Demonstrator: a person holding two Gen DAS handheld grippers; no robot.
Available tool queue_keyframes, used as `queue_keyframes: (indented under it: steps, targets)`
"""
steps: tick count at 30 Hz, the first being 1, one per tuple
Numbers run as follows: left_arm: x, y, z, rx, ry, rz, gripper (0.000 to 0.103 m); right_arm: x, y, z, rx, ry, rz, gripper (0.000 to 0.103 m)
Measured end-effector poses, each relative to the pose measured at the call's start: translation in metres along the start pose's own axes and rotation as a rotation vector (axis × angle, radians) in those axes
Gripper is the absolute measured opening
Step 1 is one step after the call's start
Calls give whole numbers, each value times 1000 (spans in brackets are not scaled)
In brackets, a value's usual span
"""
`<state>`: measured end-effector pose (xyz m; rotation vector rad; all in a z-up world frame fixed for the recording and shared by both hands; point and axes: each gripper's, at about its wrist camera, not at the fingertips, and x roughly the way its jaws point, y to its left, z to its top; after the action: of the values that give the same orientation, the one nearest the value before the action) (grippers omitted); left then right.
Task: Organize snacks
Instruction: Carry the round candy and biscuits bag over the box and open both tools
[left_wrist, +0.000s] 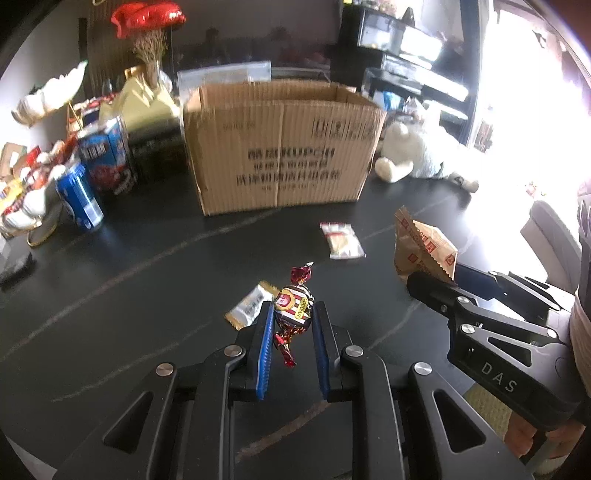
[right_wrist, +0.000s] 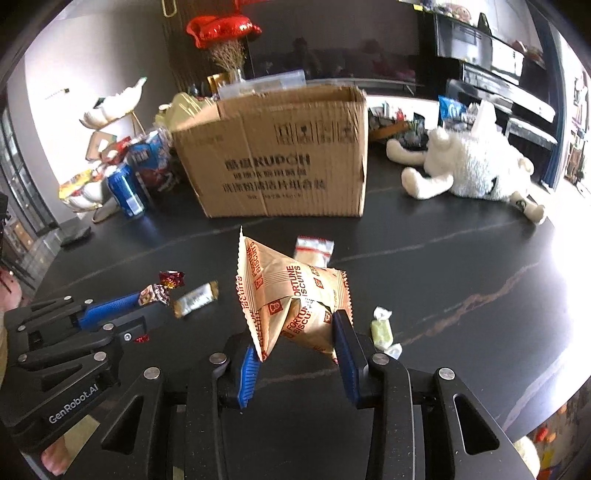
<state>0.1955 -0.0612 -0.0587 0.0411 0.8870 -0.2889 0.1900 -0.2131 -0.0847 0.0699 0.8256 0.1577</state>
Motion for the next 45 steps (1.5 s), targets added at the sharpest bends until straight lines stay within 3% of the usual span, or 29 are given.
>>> queue_keyframes:
  steps: [19, 25, 37, 45]
  targets:
    - [-50, 3, 70, 33, -171, 23, 21, -38, 10, 65, -23, -142, 32, 38]
    - [-55, 10, 94, 8, -190, 14, 21, -41, 17, 93, -56, -174, 30, 38]
    - [-41, 26, 142, 9, -202, 48, 21, -24, 19, 144, -70, -182, 44, 38]
    - [-12, 37, 170, 21, -195, 60, 21, 3, 14, 171, -88, -182, 32, 39]
